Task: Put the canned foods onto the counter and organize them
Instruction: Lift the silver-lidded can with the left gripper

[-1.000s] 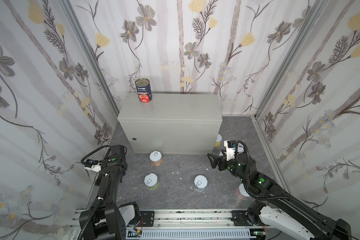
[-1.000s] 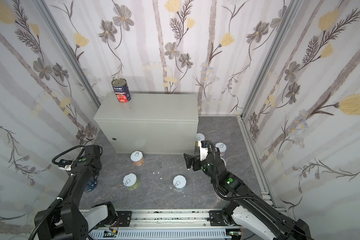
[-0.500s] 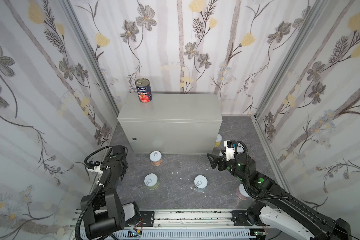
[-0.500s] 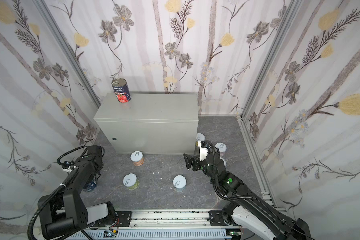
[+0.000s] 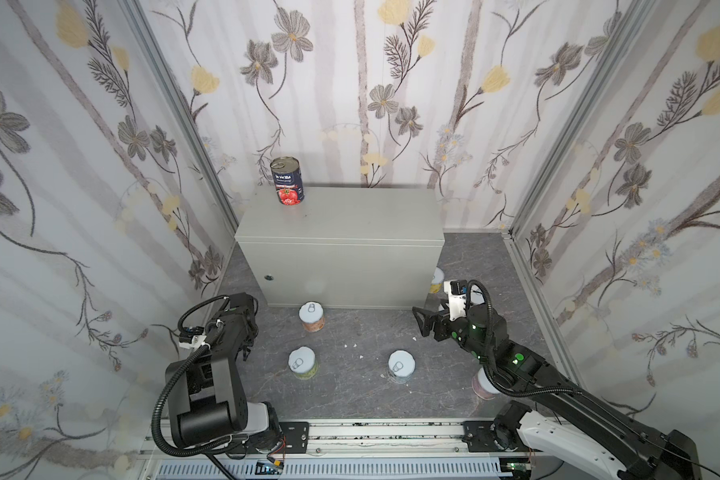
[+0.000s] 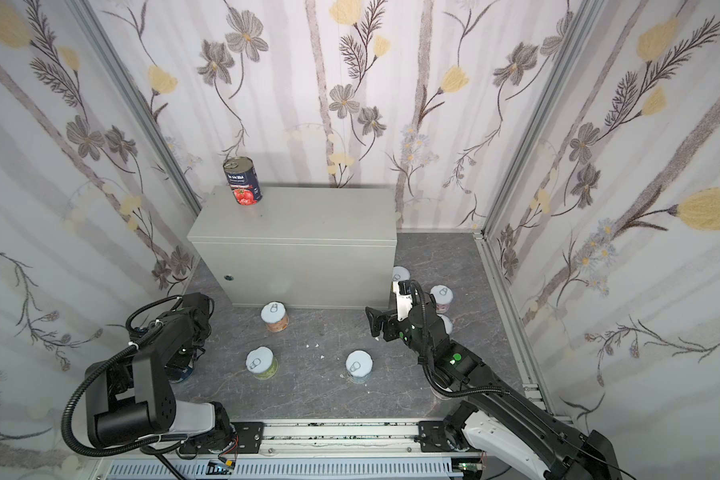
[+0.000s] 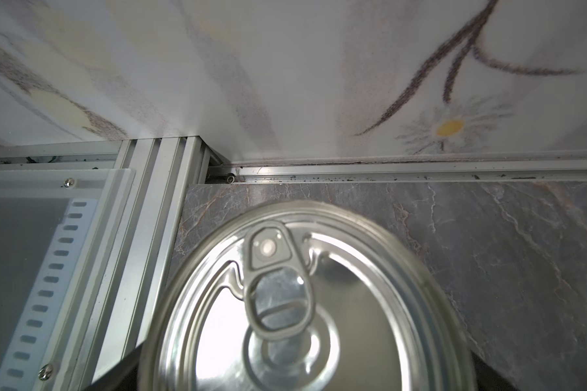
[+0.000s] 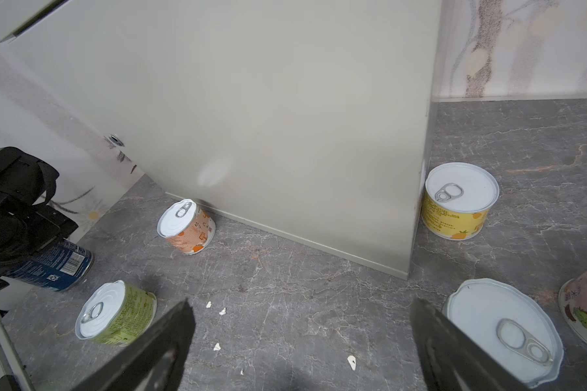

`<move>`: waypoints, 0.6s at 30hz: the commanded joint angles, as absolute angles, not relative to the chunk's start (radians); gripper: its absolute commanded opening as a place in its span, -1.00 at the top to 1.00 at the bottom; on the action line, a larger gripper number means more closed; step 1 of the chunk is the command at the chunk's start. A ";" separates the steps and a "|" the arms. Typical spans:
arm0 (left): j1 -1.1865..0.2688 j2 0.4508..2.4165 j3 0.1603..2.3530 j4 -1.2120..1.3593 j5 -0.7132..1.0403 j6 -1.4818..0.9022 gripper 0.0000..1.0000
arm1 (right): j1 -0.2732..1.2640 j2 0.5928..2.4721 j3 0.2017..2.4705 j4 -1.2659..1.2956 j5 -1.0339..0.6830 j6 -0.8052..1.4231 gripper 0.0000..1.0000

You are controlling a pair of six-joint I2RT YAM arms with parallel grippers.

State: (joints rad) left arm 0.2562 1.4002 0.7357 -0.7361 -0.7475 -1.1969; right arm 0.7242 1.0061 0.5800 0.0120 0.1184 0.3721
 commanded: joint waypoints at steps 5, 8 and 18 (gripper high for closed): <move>0.264 1.422 0.750 -0.744 -0.779 -1.252 -0.93 | 0.724 1.020 0.580 0.066 0.119 0.362 -0.99; 0.267 1.432 0.750 -0.744 -0.792 -1.262 -0.84 | 0.724 1.024 0.589 0.070 0.116 0.360 -0.99; 0.270 1.434 0.762 -0.746 -0.822 -1.240 -0.72 | 0.723 1.034 0.584 0.092 0.115 0.354 -0.99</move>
